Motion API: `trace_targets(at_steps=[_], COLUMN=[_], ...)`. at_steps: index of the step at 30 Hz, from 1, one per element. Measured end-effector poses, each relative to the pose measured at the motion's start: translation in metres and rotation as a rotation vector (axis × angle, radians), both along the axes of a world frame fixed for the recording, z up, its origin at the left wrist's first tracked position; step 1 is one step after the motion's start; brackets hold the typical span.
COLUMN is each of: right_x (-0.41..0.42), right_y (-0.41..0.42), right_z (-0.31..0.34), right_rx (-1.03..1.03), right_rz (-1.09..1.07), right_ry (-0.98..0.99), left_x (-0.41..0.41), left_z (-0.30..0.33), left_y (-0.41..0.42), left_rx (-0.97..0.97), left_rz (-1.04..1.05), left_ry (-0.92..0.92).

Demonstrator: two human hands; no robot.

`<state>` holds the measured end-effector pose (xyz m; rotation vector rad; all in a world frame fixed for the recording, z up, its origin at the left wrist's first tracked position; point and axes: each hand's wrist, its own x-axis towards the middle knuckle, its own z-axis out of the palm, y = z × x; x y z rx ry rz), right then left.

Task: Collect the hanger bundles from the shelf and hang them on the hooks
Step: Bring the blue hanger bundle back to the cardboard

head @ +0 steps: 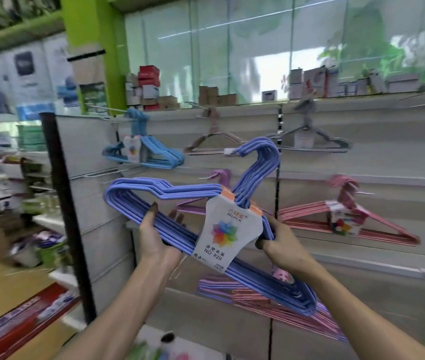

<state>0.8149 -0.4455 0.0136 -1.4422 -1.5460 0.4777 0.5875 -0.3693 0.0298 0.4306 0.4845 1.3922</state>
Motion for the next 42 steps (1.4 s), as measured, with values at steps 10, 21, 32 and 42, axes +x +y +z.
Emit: trace_targets(at_steps=[10, 21, 32, 42], right_x=[-0.099, -0.181, -0.239, -0.28], right_y=[0.107, 0.255, 0.378, 0.475], right_z=[-0.008, -0.01, -0.019, -0.03], right_rx=[-0.035, -0.012, -0.046, -0.094], right_rz=[0.206, 0.351, 0.358, 0.278], right_ry=[-0.022, -0.054, -0.156, -0.294], left_x=[-0.111, -0.202, -0.266, -0.305], left_z=[-0.019, -0.023, -0.055, -0.097], left_y=[0.066, 0.182, 0.299, 0.413], left_rx=[-0.042, -0.132, -0.156, -0.211], left_rz=[0.183, 0.367, 0.371, 0.337], left_ry=[0.007, 0.027, -0.091, -0.16])
